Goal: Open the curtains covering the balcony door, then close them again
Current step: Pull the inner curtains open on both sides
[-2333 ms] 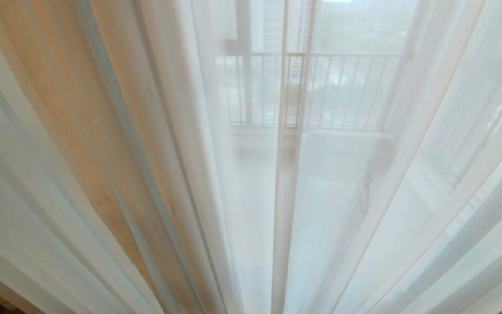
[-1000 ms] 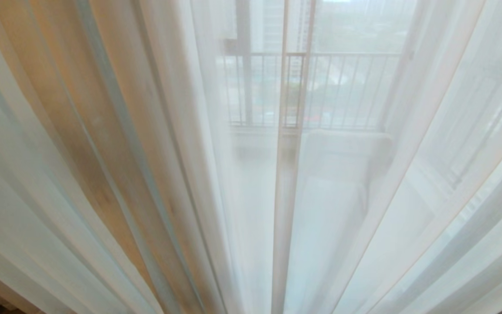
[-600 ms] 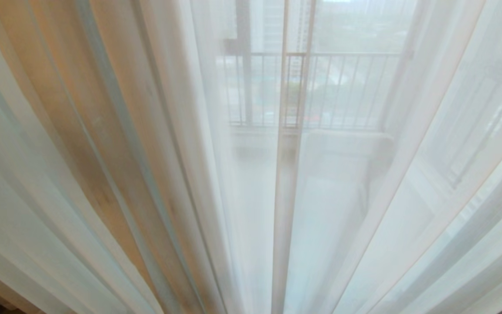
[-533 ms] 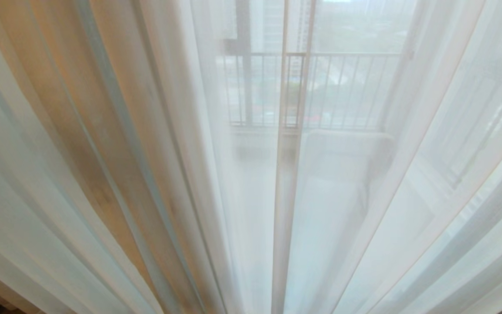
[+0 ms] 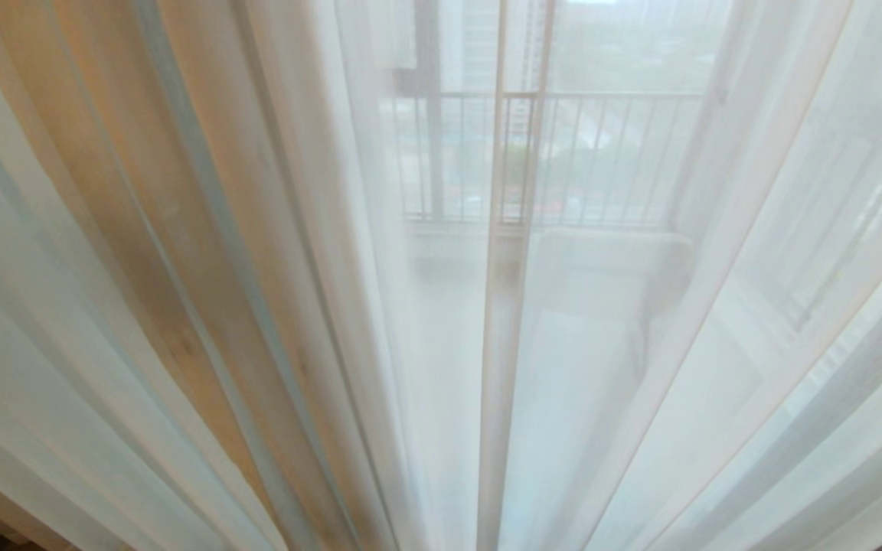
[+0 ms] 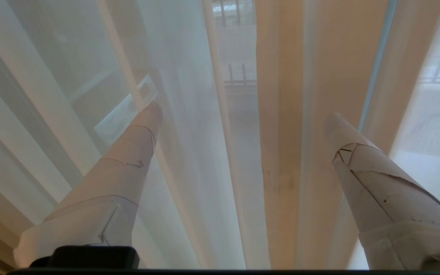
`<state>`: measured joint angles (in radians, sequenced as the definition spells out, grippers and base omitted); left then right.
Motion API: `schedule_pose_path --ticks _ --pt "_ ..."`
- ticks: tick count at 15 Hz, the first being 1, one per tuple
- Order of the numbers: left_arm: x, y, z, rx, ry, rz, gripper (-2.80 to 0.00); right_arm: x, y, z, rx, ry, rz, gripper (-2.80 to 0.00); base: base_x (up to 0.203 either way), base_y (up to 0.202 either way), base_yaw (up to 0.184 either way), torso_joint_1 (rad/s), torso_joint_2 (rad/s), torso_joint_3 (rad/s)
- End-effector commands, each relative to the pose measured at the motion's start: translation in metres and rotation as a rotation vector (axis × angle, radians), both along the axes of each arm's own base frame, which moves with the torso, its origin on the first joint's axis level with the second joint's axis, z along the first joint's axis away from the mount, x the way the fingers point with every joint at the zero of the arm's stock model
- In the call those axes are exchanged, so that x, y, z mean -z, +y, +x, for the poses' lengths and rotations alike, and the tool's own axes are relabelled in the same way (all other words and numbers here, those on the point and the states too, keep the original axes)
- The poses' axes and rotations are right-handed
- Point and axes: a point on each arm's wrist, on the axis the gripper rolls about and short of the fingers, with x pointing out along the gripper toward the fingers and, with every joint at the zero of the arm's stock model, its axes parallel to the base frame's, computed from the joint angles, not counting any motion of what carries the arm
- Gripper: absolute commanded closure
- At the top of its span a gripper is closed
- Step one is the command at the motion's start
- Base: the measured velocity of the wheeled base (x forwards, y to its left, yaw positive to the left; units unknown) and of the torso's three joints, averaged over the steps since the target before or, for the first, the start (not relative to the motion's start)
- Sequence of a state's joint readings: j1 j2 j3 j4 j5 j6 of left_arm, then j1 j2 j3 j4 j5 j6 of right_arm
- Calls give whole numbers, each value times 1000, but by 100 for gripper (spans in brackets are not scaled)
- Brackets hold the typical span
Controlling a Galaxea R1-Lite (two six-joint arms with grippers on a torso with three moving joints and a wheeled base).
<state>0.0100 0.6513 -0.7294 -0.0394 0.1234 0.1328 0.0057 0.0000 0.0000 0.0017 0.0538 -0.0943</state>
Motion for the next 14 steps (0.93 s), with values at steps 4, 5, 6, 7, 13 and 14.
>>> schedule_pose_path --ticks 4,5,6,7,13,14 --pt "8 0 -7 0 -3 2 -280 0 0 0 -2 0 -1 0 0 0 0 0 0 0" --pt "11 0 -7 0 1 4 -280 0 0 0 -1 0 -1 0 0 0 0 0 0 0" --pt "11 0 -8 -3 -1 1 -280 0 0 0 0 0 -1 0 0 0 0 0 0 0" --pt "12 0 -7 -5 3 -3 -280 0 0 0 -1 0 -1 0 0 0 0 0 0 0" --pt "6 1 21 -11 15 -34 -280 0 0 0 -1 0 -1 0 0 0 0 0 0 0" --pt "2 1 30 -12 8 -35 -280 0 0 0 -1 0 -1 0 0 0 0 0 0 0"
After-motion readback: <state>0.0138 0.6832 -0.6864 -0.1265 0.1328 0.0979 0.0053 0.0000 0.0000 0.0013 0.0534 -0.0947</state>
